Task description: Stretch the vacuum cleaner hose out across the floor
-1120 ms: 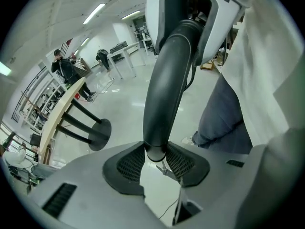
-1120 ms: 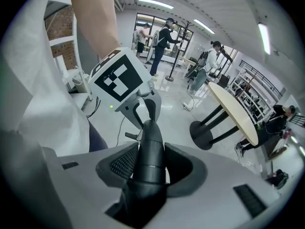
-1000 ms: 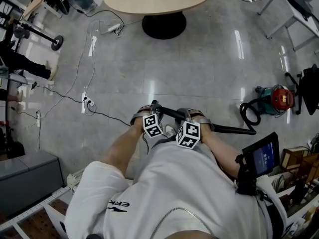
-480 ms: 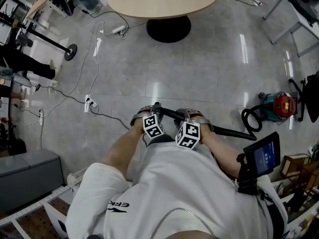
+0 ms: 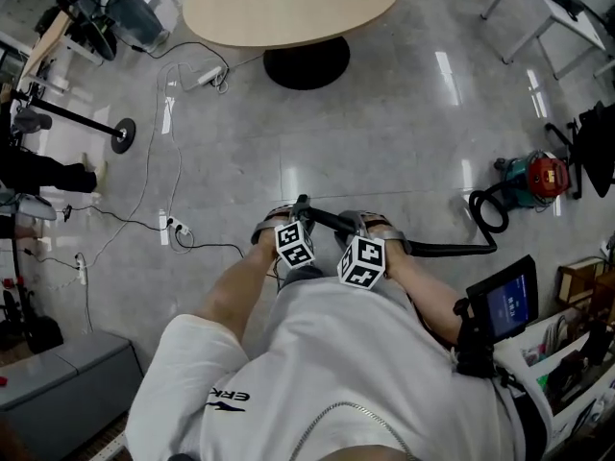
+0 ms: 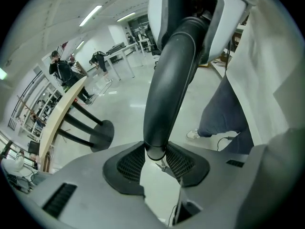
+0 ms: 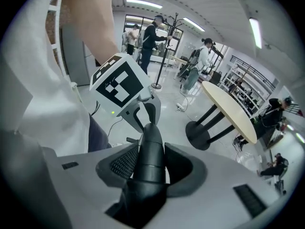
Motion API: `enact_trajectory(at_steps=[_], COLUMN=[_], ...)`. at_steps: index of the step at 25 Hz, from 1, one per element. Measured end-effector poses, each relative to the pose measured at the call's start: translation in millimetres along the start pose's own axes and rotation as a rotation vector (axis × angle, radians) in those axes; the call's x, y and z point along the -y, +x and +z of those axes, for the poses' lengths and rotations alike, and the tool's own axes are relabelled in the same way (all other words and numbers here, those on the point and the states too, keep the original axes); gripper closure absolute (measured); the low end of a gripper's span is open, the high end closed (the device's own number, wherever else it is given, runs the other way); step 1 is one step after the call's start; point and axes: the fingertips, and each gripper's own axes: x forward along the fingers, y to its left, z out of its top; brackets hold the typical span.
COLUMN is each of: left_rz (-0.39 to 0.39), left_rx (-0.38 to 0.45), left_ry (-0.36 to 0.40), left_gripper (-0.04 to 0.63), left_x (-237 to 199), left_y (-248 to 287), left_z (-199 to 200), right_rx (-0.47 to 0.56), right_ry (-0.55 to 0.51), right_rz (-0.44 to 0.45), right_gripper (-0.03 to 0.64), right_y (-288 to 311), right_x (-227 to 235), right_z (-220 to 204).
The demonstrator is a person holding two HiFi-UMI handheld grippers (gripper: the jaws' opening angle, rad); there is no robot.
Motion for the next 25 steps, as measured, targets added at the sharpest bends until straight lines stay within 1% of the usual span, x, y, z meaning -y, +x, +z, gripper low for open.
enact_trajectory(at_steps=[4,10,19,25], left_rz=[-0.024,-0.057,-0.074,-0.053], left_rx=[0.024,0.049,0.062,0.058], left_ry=[0.063,0.135,0.158,0.167], left_gripper=[0.456,0.456,0.457,0.456], left_x=[-15,-17,-5,16], left_y=[-6,-16,-33,-53], left_z=[-35,-65,-108,-129], right_rx=[-0.028,-0.055,-0.063,-0.039], right_ry=[0.073,0.158,0.187,0.204], right_rz=[-0.036,-0.069,-0.083,-0.080], right_gripper=[0.448,0.448,0.448,0.448], right_y=[23,35,49,45], right_x=[-8,-26,-60,-92], right_z=[32,59,95,108])
